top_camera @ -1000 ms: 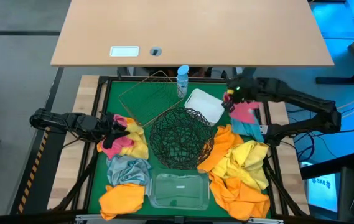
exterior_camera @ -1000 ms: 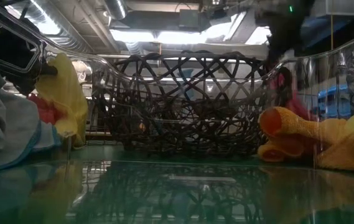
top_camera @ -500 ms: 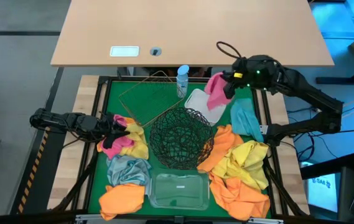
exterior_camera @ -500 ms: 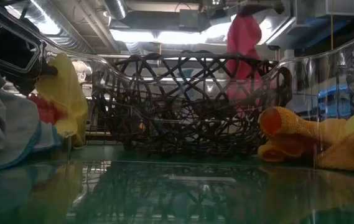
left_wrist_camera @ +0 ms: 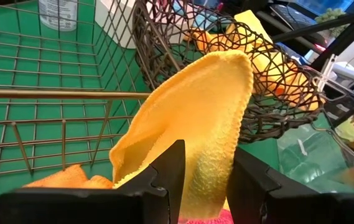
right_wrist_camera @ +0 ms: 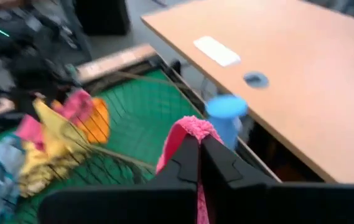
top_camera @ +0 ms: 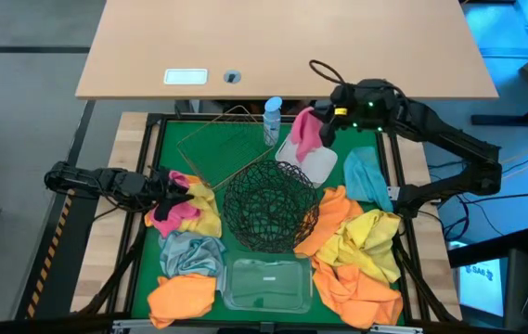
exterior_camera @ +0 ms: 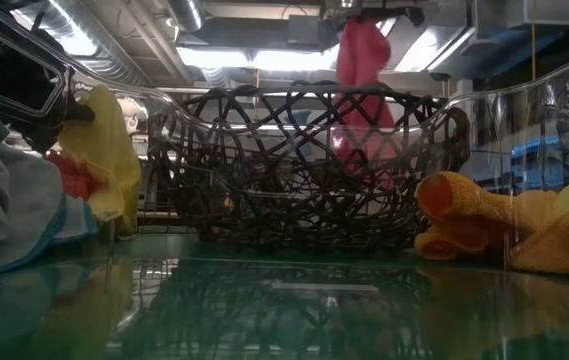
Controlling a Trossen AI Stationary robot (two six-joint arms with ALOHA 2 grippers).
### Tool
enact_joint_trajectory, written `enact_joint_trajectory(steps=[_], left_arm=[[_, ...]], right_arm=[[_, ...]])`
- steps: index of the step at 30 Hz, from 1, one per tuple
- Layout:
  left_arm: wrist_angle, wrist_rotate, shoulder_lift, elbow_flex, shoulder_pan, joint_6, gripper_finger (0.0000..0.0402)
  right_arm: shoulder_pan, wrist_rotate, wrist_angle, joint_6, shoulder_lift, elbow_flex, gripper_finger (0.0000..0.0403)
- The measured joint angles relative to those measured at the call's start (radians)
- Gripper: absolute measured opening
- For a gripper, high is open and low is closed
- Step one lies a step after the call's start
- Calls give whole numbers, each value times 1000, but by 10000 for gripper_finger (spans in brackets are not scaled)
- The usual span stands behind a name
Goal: Sort microfiber towel by color & place in baskets
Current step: Put the pink microfiber towel into the white bin
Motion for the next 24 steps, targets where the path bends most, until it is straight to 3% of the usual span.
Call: enact_joint_trajectory(steps=[5,13,24], left_arm=[[0,0,0,0,0,0,95],[0,0,0,0,0,0,95],[0,-1,0,0,0,0,95]], right_arm=[[0,-41,79,-16,-20,0,0],[0,-35,-27,-15,-32,0,0],[0,250,-283,6,-25,0,0]])
